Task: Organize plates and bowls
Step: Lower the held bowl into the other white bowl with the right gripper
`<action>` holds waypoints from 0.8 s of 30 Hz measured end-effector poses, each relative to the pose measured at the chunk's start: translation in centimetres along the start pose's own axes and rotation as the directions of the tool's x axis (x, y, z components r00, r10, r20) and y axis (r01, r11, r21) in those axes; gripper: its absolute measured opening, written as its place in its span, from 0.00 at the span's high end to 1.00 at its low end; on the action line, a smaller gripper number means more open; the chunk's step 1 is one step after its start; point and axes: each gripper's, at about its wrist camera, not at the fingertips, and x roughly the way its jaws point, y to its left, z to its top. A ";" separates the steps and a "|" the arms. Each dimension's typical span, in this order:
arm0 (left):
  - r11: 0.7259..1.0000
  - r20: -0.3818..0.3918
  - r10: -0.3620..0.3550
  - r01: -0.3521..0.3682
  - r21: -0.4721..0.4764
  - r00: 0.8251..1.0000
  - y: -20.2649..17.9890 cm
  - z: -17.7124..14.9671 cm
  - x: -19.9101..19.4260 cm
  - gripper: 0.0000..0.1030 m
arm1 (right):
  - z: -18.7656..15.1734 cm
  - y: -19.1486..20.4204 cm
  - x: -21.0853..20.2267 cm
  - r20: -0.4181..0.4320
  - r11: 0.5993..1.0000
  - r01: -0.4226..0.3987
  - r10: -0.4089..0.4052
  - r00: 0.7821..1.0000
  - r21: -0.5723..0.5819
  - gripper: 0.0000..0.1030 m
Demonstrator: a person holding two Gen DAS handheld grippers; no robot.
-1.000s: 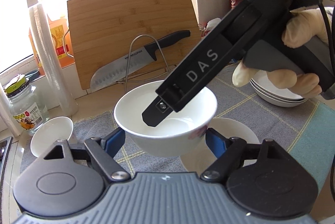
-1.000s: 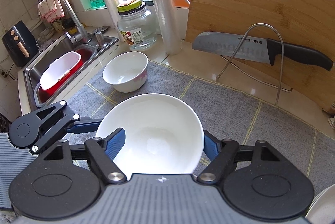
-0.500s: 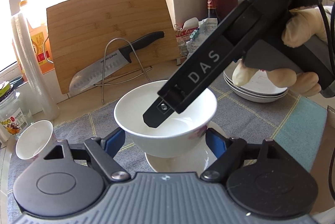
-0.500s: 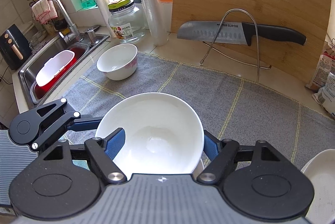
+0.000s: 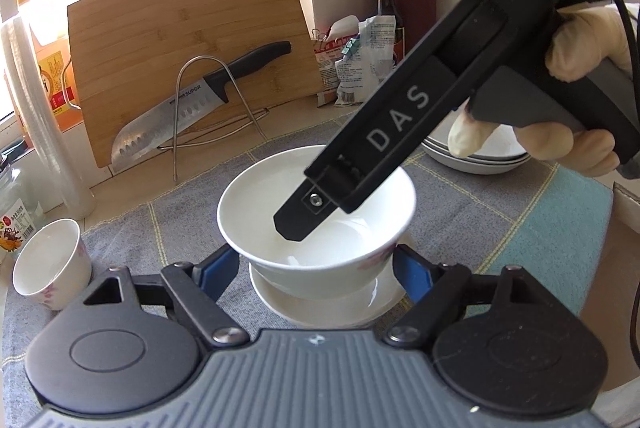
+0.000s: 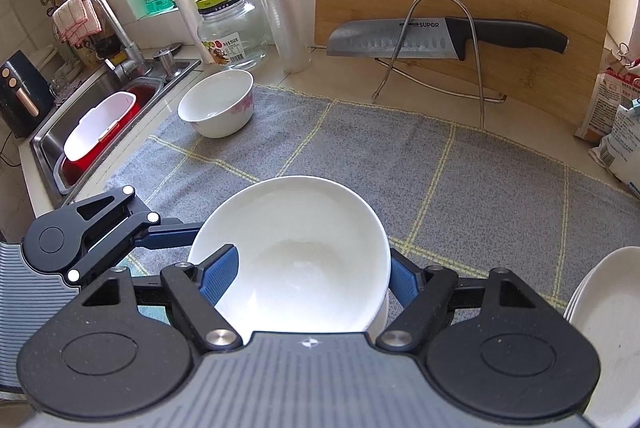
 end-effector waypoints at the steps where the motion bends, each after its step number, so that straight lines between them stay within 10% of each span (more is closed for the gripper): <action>1: 1.000 -0.005 -0.002 0.002 0.002 1.000 0.0 0.0 0.1 0.19 | -0.1 0.0 0.1 -0.003 1.000 0.000 0.000 1.000 0.001 0.20; 24: 0.999 -0.059 -0.051 0.050 -0.019 0.997 -0.1 -0.5 1.0 0.19 | -1.0 -0.1 1.1 -0.049 1.000 0.022 -0.022 0.999 -0.014 0.19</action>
